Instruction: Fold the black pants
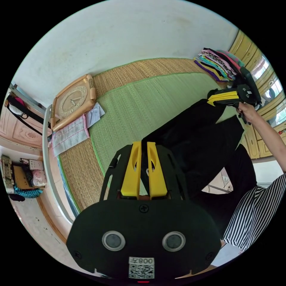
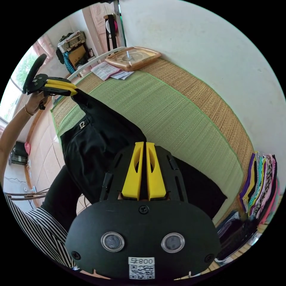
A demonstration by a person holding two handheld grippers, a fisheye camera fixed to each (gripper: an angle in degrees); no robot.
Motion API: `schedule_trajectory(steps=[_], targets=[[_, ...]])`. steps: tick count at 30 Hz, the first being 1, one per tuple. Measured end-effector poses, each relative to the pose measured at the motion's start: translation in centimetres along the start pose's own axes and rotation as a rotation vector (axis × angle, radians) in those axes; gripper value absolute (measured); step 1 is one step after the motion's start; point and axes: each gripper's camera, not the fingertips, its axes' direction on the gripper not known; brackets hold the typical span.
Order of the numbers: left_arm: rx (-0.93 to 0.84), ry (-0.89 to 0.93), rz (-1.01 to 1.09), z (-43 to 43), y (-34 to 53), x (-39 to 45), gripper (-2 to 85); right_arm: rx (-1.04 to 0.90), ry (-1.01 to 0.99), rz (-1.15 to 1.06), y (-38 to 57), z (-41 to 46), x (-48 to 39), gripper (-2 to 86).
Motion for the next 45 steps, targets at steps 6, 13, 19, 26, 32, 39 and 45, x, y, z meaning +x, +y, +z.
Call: schedule_trajectory(steps=[6, 13, 19, 26, 32, 39, 45], targets=[[-0.026, -0.008, -0.004, -0.5, 5.5, 2.8, 2.3, -0.008, -0.012, -0.007, 4.7, -3.7, -4.8, 1.2], [-0.089, -0.074, 0.022, 0.6, 10.7, 5.7, 1.7, -0.009, -0.017, -0.057, 9.4, -6.6, -10.0, 1.2], [-0.152, -0.085, 0.01, 3.0, 14.0, 6.7, 1.5, -0.039, -0.05, -0.121, 13.0, -6.7, -14.8, 1.1], [-0.213, -0.052, 0.005, 6.4, 16.8, 7.1, 1.4, -0.07, -0.103, -0.161, 16.0, -6.0, -18.9, 1.0], [-0.256, -0.046, 0.014, 9.4, 18.2, 7.3, 1.3, -0.09, -0.134, -0.185, 18.1, -5.5, -21.7, 1.0], [-0.286, -0.037, 0.006, 12.3, 19.1, 7.0, 1.2, -0.105, -0.156, -0.202, 20.1, -4.4, -24.7, 1.1], [-0.298, -0.033, 0.006, 14.9, 19.5, 6.8, 1.2, -0.121, -0.177, -0.228, 22.1, -3.1, -26.8, 1.3]])
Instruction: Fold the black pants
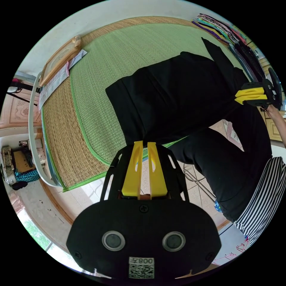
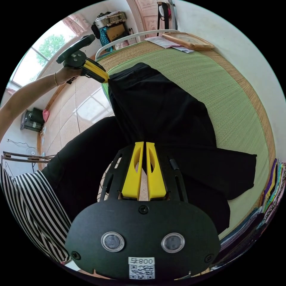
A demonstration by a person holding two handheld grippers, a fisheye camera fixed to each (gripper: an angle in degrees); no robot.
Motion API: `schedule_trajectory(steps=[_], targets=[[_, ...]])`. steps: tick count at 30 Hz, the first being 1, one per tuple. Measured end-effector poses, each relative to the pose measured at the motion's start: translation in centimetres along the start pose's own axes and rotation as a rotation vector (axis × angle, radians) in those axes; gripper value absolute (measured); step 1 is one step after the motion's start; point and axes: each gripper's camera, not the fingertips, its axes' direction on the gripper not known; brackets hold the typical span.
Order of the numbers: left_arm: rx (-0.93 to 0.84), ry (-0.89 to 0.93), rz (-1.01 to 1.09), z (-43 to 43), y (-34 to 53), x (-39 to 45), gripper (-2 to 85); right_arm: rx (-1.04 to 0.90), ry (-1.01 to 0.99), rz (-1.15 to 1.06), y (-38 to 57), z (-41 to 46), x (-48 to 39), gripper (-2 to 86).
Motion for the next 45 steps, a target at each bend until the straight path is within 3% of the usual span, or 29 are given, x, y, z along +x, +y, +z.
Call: schedule_trajectory(steps=[27, 34, 40, 45], targets=[[0.07, 0.114, -0.164, 8.7, -0.9, -3.5, 2.8, -0.055, -0.049, 0.002, 4.7, 11.1, -2.5, 2.0], [0.274, 0.318, -0.194, 9.7, -2.6, -2.8, 2.1, -0.029, -0.075, 0.033, 6.5, 13.5, -0.8, 2.1], [0.119, 0.281, -0.193, 14.3, -6.4, -1.1, 0.6, -0.012, -0.122, 0.071, 8.5, 15.2, 1.5, 2.6], [0.186, 0.293, -0.222, 14.6, -7.6, -1.1, 0.6, 0.03, -0.187, 0.142, 10.8, 17.0, 4.5, 2.9]])
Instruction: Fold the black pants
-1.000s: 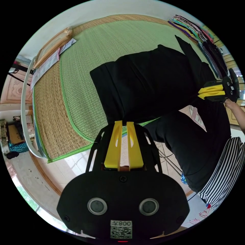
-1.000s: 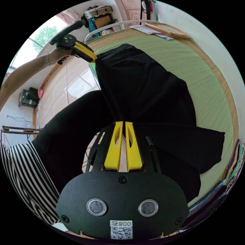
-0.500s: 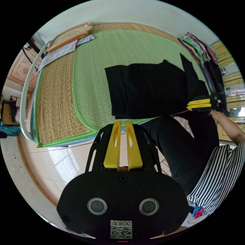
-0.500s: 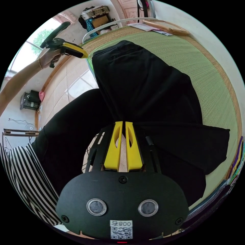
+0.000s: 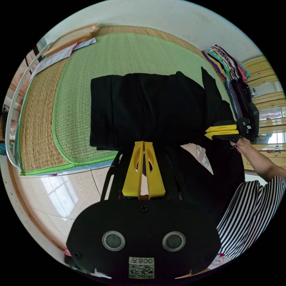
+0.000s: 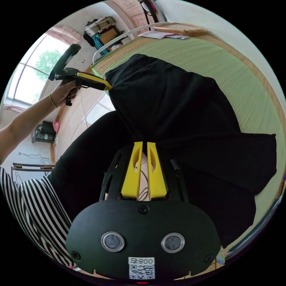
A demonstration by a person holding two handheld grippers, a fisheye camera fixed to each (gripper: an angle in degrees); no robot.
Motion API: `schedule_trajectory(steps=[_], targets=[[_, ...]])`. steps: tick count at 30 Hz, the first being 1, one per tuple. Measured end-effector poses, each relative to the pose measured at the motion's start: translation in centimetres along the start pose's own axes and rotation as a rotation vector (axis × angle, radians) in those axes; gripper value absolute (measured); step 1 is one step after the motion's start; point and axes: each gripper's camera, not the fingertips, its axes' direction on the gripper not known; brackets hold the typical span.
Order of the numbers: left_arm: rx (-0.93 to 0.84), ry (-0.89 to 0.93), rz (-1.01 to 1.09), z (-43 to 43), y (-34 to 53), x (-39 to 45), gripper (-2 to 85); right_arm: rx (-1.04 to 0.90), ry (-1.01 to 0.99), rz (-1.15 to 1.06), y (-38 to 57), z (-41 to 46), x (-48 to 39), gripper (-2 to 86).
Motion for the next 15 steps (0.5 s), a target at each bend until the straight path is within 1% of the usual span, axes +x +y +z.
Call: schedule_trajectory(steps=[3, 5, 9, 11, 15], targets=[[0.054, 0.028, 0.066, 0.3, -1.1, 1.6, 1.2, 0.04, -0.068, 0.059, 1.3, 0.3, 2.4, 3.0], [0.086, 0.119, 0.148, 1.2, -2.6, 3.7, 2.4, 0.075, -0.118, 0.095, 2.4, 0.1, 3.9, 2.9], [0.092, 0.248, 0.258, 3.7, -6.0, 7.5, 4.6, 0.155, -0.203, 0.202, 6.0, -1.1, 8.5, 2.7], [0.081, 0.307, 0.308, 5.6, -8.8, 9.7, 5.7, 0.197, -0.201, 0.261, 7.4, -2.2, 11.3, 2.7], [0.054, 0.331, 0.328, 8.1, -13.1, 12.1, 6.3, 0.262, -0.117, 0.399, 8.5, -5.0, 18.6, 3.3]])
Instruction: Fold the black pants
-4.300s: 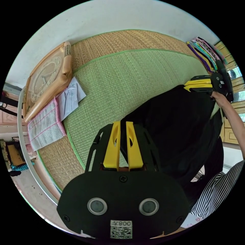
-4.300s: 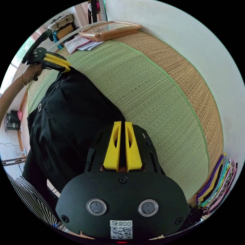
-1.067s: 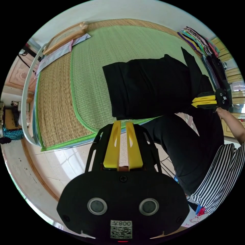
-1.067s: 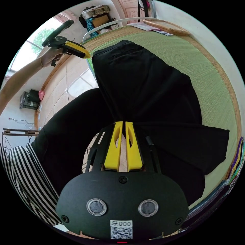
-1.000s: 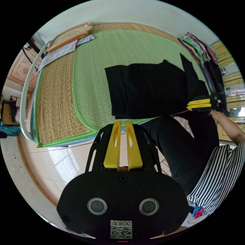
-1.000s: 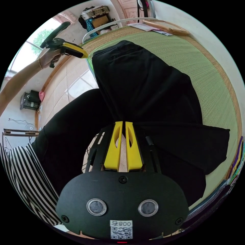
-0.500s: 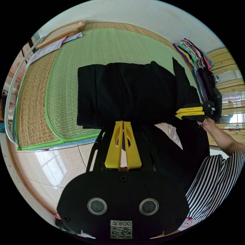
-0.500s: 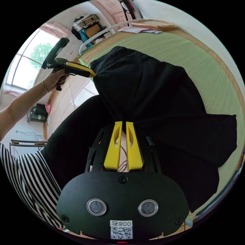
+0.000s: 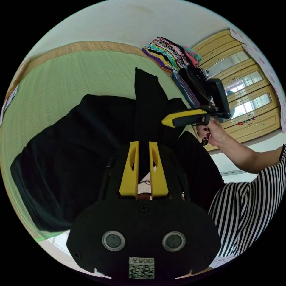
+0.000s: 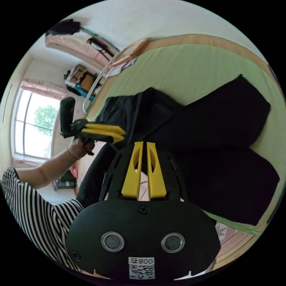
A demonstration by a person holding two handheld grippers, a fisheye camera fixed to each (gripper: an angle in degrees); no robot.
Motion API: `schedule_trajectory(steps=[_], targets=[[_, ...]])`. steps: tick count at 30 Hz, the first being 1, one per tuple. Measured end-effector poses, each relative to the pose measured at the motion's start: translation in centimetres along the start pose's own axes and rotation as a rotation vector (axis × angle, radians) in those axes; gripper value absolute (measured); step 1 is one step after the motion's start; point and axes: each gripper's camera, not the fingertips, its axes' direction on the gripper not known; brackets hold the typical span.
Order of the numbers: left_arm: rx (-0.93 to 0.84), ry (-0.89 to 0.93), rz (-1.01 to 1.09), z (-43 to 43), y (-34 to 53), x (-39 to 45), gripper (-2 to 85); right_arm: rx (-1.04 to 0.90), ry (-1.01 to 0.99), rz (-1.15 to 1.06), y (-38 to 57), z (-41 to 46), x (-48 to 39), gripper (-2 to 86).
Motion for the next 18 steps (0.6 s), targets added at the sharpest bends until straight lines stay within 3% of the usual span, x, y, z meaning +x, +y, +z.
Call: schedule_trajectory(steps=[9, 18], targets=[[-0.086, -0.05, -0.038, 6.0, -8.1, -1.1, 6.9, -0.028, 0.251, 0.18, -8.8, 0.5, 9.9, 7.2], [-0.126, -0.077, -0.006, 10.5, -12.7, -0.4, 5.9, -0.152, 0.38, 0.271, -11.7, 4.9, 15.7, 7.6]])
